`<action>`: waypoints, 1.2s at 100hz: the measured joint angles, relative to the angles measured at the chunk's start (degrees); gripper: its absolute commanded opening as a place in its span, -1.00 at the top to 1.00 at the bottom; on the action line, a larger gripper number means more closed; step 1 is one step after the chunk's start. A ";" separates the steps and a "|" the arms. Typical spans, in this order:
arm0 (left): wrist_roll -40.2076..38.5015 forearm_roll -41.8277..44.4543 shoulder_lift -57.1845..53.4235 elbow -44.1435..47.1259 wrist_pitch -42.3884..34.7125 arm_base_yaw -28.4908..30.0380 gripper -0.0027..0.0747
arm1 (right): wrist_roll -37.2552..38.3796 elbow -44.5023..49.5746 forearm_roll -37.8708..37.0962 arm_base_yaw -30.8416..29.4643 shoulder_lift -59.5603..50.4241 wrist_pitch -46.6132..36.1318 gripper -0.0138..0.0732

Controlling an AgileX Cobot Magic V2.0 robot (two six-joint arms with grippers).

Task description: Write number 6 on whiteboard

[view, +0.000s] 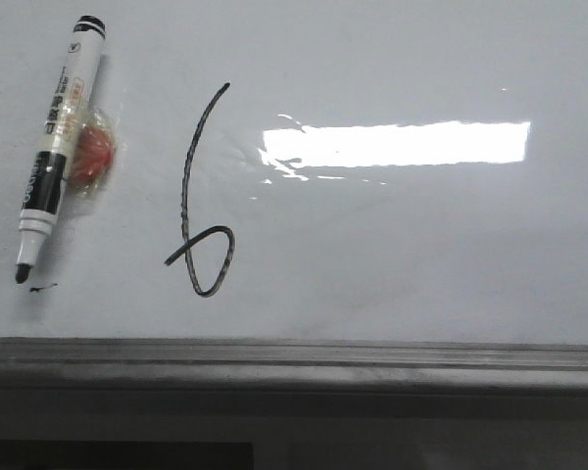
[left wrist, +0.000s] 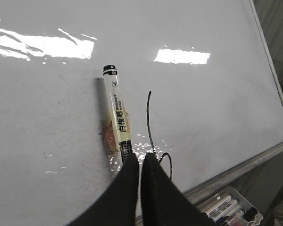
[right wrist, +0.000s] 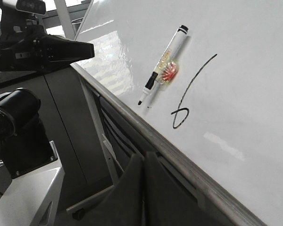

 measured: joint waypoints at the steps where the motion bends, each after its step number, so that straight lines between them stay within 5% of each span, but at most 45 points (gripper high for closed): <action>1: 0.00 0.33 0.00 0.00 0.00 0.00 0.98 | 0.00 0.00 0.00 0.00 0.00 0.00 0.83; 21: -3.52 10.41 0.00 0.57 -0.88 3.95 0.98 | 0.00 0.00 0.00 0.00 0.00 0.00 0.83; 50: -11.56 23.28 -7.55 6.88 -1.34 21.27 0.98 | 0.00 0.00 0.00 0.00 0.00 -0.10 0.83; 71: -11.87 20.29 -7.86 10.09 -0.94 32.65 0.98 | 0.00 0.00 0.00 0.00 0.00 -0.10 0.83; 120: -11.87 19.37 -7.86 10.09 9.25 35.63 0.98 | 0.00 0.00 0.00 0.00 0.00 -0.10 0.83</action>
